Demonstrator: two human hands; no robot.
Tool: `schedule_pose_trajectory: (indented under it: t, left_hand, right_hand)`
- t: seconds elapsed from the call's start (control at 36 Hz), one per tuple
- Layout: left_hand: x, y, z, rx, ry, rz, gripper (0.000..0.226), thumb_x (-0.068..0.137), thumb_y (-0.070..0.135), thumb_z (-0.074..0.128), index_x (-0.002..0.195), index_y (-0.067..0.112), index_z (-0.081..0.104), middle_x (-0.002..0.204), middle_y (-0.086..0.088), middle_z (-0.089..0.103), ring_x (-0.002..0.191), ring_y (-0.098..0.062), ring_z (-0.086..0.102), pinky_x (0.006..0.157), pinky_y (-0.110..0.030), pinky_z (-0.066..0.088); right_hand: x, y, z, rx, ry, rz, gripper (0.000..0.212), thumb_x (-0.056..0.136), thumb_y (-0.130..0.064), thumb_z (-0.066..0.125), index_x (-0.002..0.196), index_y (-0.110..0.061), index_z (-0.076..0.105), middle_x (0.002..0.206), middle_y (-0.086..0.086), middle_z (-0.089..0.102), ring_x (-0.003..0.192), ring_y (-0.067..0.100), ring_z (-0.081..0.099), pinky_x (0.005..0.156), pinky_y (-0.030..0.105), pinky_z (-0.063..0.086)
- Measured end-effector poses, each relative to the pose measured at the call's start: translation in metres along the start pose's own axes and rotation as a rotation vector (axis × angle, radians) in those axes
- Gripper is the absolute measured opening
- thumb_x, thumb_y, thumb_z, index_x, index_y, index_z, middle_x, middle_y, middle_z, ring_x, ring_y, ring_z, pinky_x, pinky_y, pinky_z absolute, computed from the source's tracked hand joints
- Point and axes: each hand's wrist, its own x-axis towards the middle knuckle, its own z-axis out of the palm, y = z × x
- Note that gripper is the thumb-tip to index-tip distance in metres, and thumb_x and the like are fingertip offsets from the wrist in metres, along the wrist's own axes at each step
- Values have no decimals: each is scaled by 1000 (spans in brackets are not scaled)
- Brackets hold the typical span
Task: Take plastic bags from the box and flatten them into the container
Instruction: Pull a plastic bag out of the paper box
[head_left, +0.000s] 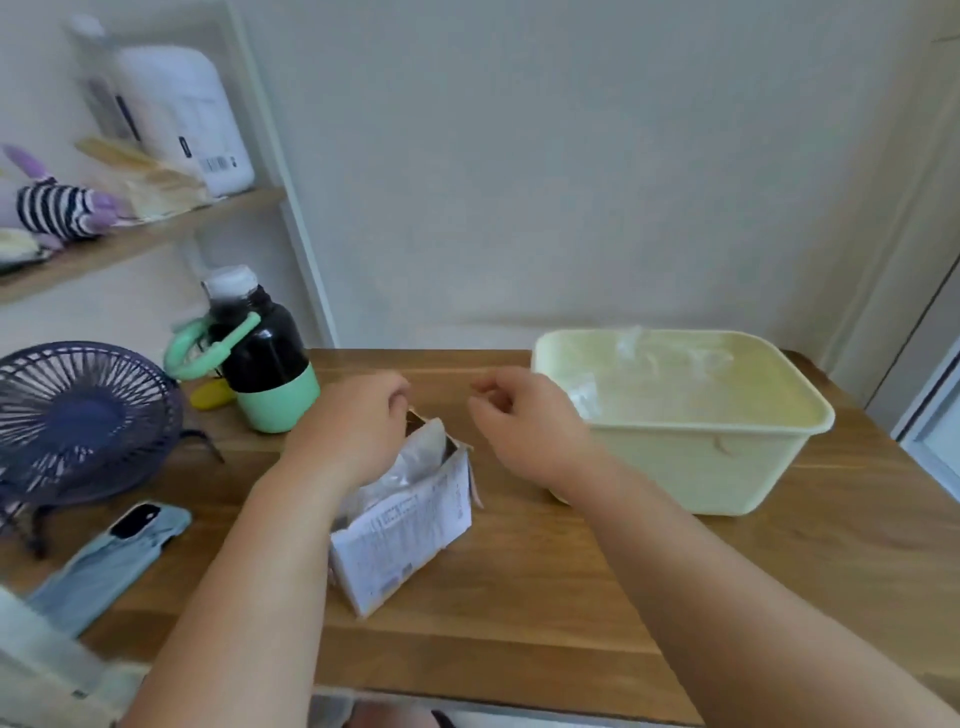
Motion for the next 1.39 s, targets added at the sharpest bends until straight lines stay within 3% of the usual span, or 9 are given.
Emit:
schedule_pose_trajectory:
  t: [0.22,0.39,0.5,0.61,0.86,0.94,1.06,1.17,1.39]
  left_hand:
    - [-11,-23,7,-61,-47,-46,26,101,24,44,119,27,62,114,7,65,99,-12,60,83,-31,50]
    - [-7,-33,7,36,-211,-3,27,100,25,44,80,18,61,79,4,61,71,-15,54,63,-31,42]
    - [-9,-30,7,-29,-271,39,23,99,25,48,86,19,66,77,4,62,68,-16,54,61,-30,41]
    - [-10,-29,6,-158,-218,-1,12,94,23,61,99,30,69,96,13,69,89,-3,63,73,-20,50]
    - [-5,-28,3,-422,-22,-43,22,70,20,86,79,28,68,62,14,69,65,4,63,69,-20,46]
    - [-4,-27,4,-529,30,-6,18,75,18,82,83,28,69,67,17,70,76,5,65,83,-26,50]
    - [-6,-22,6,-556,90,86,17,82,18,76,84,34,69,78,19,71,83,5,65,84,-22,51]
    - [-10,-17,8,-669,128,154,19,83,15,74,89,32,69,84,20,72,84,7,65,76,-8,48]
    - [-12,-28,22,-473,6,52,37,93,32,61,129,34,52,124,19,54,115,2,47,89,-19,39]
  right_hand:
    - [10,5,37,-22,-166,77,35,95,-23,53,129,-17,57,99,-9,58,83,4,54,59,6,40]
    - [10,9,42,-34,-178,79,31,94,-20,54,124,-20,60,93,-9,61,89,12,60,70,18,47]
    - [8,14,43,21,-173,107,28,94,-23,55,122,-20,59,94,-5,62,86,13,58,70,23,49]
    - [7,16,43,-4,-168,73,30,94,-24,56,124,-22,59,100,-7,60,86,8,55,69,18,45]
    - [5,14,39,-105,-256,-63,35,96,-27,52,131,-26,56,110,-6,50,101,10,49,82,18,36]
    - [5,11,38,-129,-287,-68,30,96,-26,52,125,-24,60,104,-3,50,89,10,49,72,17,35]
    - [5,5,34,-125,-318,-83,21,94,-29,55,77,-18,61,81,-1,47,64,10,43,57,20,34]
    - [5,-1,30,73,-252,-34,40,96,-33,51,86,4,63,61,3,46,51,10,36,49,22,30]
    - [8,-2,25,577,-210,183,20,94,-15,56,84,-16,73,74,-1,70,65,10,63,57,22,47]
